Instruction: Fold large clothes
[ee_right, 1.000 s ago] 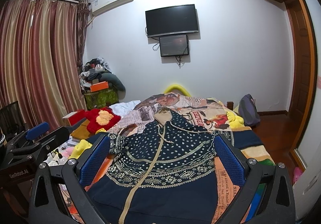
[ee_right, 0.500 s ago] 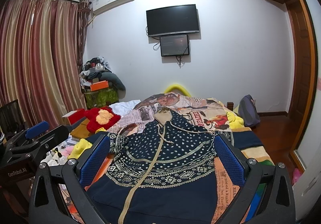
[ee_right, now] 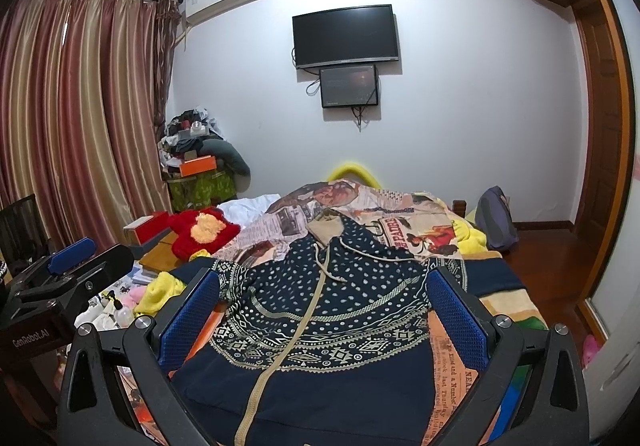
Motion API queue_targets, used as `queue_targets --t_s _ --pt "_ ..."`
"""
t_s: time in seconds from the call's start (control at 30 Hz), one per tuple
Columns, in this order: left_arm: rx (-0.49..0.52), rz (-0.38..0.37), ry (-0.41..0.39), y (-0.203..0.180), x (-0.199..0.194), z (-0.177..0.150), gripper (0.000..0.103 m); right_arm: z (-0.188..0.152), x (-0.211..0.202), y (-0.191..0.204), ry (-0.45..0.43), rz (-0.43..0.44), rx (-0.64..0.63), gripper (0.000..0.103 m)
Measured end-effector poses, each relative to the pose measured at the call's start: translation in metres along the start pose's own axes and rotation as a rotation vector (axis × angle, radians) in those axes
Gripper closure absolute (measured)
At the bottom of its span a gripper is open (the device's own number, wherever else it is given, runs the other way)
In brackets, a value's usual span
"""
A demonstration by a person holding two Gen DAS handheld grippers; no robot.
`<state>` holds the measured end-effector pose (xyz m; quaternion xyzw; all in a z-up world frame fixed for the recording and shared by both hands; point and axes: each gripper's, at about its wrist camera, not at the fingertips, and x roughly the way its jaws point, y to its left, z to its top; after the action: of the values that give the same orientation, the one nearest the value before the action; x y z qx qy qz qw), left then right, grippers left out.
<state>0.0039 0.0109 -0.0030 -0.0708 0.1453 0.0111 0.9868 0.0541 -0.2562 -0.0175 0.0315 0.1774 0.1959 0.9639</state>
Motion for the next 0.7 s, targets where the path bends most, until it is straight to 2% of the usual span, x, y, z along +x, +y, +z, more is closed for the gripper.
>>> queue_targets --t_s 0.4,0.57,0.7 --pt "0.003 0.006 0.024 0.009 0.021 -0.002 0.0 0.002 0.023 -0.001 0.045 -0.01 -0.01 0.0" --pt "0.006 0.02 0.043 0.022 0.049 0.004 0.0 0.004 0.053 -0.003 0.087 -0.016 -0.018 0.0" --pt "-0.003 0.066 0.052 0.04 0.083 0.01 0.0 0.007 0.086 -0.007 0.101 -0.033 -0.024 0.0"
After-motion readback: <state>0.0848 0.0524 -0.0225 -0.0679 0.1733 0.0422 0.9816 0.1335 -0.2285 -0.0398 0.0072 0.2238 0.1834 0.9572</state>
